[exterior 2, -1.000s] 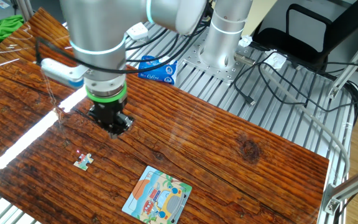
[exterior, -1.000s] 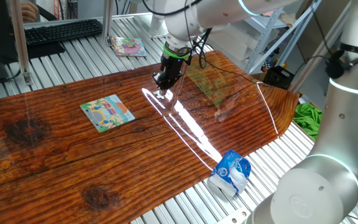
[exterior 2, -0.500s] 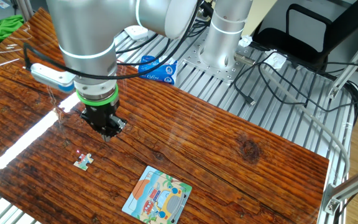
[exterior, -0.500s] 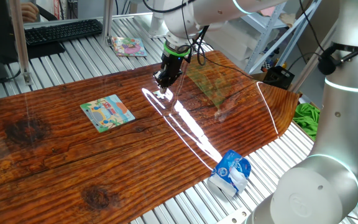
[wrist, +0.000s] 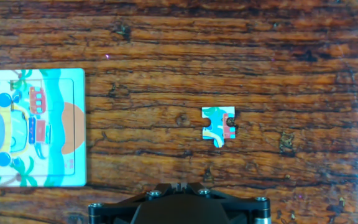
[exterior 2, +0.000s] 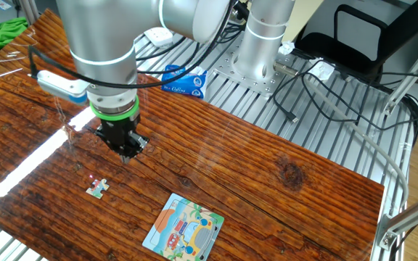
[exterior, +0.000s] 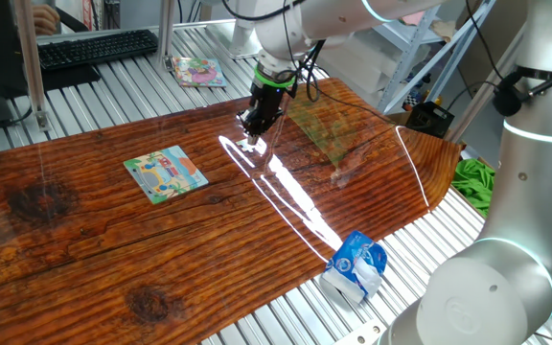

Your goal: Assemble one piece of a puzzle

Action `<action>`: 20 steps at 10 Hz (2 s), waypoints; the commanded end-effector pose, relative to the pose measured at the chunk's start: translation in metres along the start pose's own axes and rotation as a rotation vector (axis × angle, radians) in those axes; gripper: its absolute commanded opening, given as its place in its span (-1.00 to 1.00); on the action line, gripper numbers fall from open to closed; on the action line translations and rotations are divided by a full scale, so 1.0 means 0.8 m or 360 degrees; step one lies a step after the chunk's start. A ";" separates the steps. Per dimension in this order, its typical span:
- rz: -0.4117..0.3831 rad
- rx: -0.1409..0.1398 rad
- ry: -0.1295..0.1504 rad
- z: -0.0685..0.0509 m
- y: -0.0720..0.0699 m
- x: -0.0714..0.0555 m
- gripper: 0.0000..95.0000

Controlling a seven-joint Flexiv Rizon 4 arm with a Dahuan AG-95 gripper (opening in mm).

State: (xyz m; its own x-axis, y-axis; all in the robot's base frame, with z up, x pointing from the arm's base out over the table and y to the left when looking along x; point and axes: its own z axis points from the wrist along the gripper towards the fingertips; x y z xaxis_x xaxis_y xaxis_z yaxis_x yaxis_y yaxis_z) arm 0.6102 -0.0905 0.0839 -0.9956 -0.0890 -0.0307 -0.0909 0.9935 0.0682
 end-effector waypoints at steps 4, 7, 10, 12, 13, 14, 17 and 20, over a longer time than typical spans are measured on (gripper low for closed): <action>-0.0019 -0.0006 -0.0035 -0.002 -0.002 -0.001 -1.00; -0.0028 0.0014 -0.0066 -0.002 -0.002 -0.001 -1.00; 0.0090 0.0041 -0.0023 -0.002 -0.002 -0.001 -1.00; 0.0119 0.0034 -0.0005 -0.002 -0.002 -0.001 -1.00; 0.0141 0.0035 0.0000 -0.002 -0.002 -0.001 -1.00; 0.0168 0.0042 -0.0003 -0.002 -0.002 -0.001 -1.00; 0.0125 0.0027 -0.0005 -0.002 -0.002 -0.001 -1.00; 0.0202 0.0008 0.0043 -0.002 -0.002 -0.001 -1.00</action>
State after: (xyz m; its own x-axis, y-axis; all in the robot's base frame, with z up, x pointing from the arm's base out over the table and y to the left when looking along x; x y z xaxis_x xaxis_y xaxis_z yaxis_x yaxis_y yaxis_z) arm 0.6116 -0.0920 0.0856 -1.0000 -0.0059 -0.0007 -0.0060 0.9975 0.0699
